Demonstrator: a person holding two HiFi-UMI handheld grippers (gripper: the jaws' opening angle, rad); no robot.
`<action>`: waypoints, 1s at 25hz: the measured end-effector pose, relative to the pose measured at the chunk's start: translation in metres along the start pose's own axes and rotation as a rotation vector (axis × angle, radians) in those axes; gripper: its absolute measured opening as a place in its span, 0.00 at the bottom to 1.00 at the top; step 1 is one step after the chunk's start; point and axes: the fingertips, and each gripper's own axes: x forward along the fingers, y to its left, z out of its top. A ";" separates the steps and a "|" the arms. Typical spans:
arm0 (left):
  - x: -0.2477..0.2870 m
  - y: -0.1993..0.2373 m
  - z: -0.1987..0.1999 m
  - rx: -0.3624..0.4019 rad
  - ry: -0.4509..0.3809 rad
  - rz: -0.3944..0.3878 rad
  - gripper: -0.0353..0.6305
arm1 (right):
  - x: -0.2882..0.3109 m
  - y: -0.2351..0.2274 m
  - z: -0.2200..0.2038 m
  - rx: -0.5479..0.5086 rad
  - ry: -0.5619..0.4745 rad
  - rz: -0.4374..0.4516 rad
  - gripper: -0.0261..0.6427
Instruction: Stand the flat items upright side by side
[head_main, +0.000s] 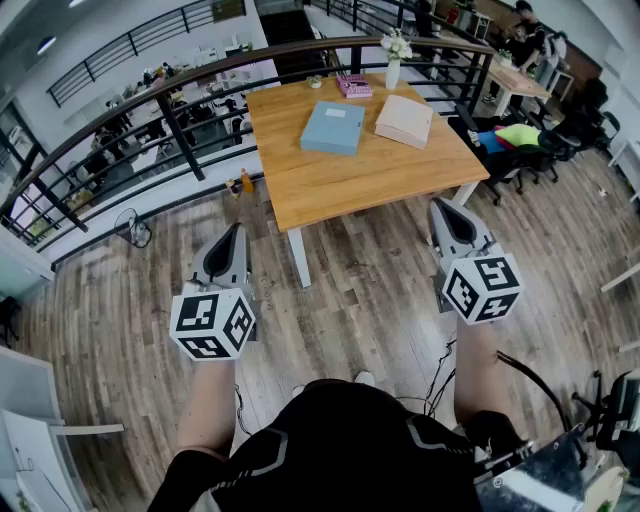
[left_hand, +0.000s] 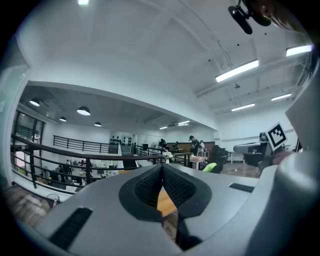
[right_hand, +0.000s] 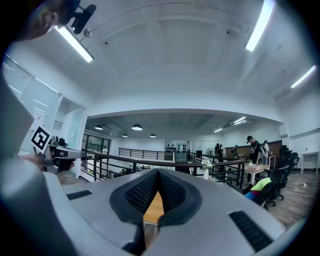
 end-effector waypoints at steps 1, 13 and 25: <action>0.001 -0.005 -0.002 0.015 0.011 -0.005 0.10 | -0.002 -0.002 0.002 -0.002 -0.004 0.000 0.05; 0.003 -0.015 0.000 0.065 0.000 0.057 0.10 | -0.013 -0.009 0.011 0.000 -0.038 -0.005 0.05; 0.004 -0.026 0.009 0.105 -0.065 0.081 0.10 | -0.016 -0.022 0.009 0.013 -0.050 -0.007 0.05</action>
